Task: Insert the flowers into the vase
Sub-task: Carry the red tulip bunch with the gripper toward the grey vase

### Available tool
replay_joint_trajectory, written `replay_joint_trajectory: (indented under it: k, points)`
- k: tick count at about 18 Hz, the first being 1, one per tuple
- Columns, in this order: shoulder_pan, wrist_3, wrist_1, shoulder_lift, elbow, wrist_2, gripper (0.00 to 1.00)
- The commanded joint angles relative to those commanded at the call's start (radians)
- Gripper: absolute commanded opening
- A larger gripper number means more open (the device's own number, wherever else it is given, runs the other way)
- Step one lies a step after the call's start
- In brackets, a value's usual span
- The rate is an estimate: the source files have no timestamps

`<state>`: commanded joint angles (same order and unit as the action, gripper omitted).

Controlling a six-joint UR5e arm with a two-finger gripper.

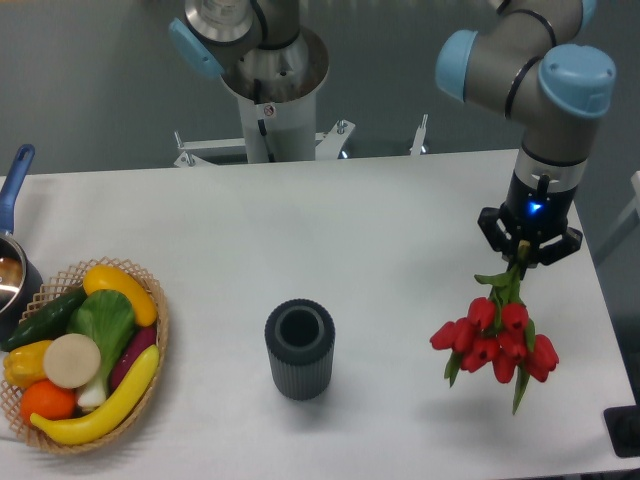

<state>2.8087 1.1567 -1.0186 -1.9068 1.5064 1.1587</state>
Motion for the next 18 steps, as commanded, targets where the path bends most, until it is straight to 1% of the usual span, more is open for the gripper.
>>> replay_joint_trajectory:
  k: [2,5,8,10,12,13,15,17,18]
  points:
    - [0.0,-0.023,0.0,0.012,0.0,-0.074,0.06]
    - [-0.014,-0.061,0.0,0.029,-0.002,-0.154,0.06]
    - [-0.049,-0.107,0.0,0.031,0.0,-0.249,0.06]
    - [-0.074,-0.115,0.0,0.031,0.011,-0.331,0.06]
    - [-0.1,-0.127,0.002,0.031,0.014,-0.387,0.06]
    - [-0.115,-0.129,0.011,0.031,0.014,-0.407,0.06]
    - [-0.127,-0.15,0.069,0.029,0.015,-0.457,0.06]
    - [-0.132,-0.205,0.138,0.029,0.018,-0.523,0.06]
    - [-0.133,-0.221,0.162,0.029,0.018,-0.554,0.06]
